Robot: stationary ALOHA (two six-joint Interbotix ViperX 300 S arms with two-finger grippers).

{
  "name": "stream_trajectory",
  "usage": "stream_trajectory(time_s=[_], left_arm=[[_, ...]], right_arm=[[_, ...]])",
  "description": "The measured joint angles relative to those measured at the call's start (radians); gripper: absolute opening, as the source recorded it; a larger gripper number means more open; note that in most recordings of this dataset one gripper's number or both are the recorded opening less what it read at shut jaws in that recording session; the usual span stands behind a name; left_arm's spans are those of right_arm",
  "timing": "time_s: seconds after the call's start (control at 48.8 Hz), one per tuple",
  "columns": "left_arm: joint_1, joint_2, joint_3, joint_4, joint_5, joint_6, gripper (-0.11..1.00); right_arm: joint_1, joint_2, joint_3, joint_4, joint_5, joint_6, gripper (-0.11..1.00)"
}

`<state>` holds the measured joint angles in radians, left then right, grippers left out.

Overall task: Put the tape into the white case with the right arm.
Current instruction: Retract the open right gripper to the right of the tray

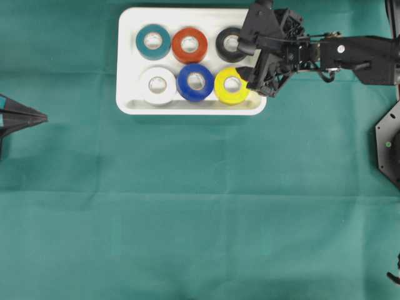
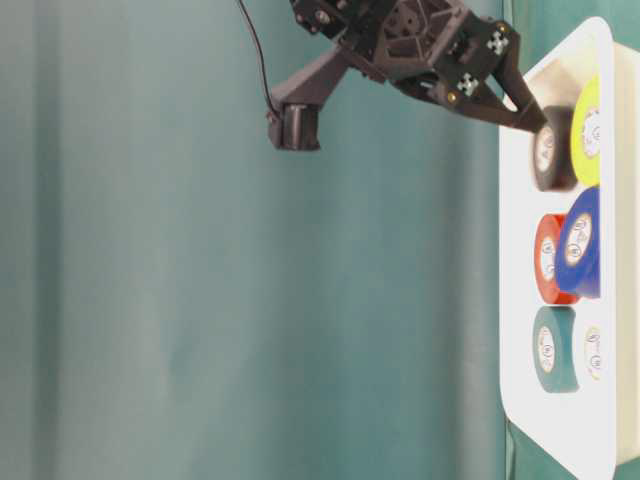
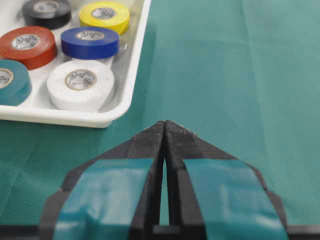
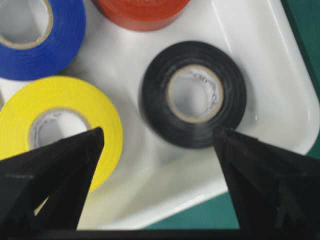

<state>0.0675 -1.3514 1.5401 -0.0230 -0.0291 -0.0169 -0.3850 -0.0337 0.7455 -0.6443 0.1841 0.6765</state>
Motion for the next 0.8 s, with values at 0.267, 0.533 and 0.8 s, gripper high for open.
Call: stream_trajectory(time_s=[0.267,0.533,0.8], left_arm=[[0.000,0.000,0.000,0.000,0.000,0.000,0.00],[0.000,0.000,0.000,0.000,0.000,0.000,0.00],[0.000,0.000,0.000,0.000,0.000,0.000,0.00]], right_arm=[[-0.002,-0.143,0.117,0.000,-0.002,0.000,0.80],[-0.002,-0.391,0.302,0.000,-0.026,0.000,0.80],[0.000,-0.686,0.479,0.000,-0.092,0.000,0.79]])
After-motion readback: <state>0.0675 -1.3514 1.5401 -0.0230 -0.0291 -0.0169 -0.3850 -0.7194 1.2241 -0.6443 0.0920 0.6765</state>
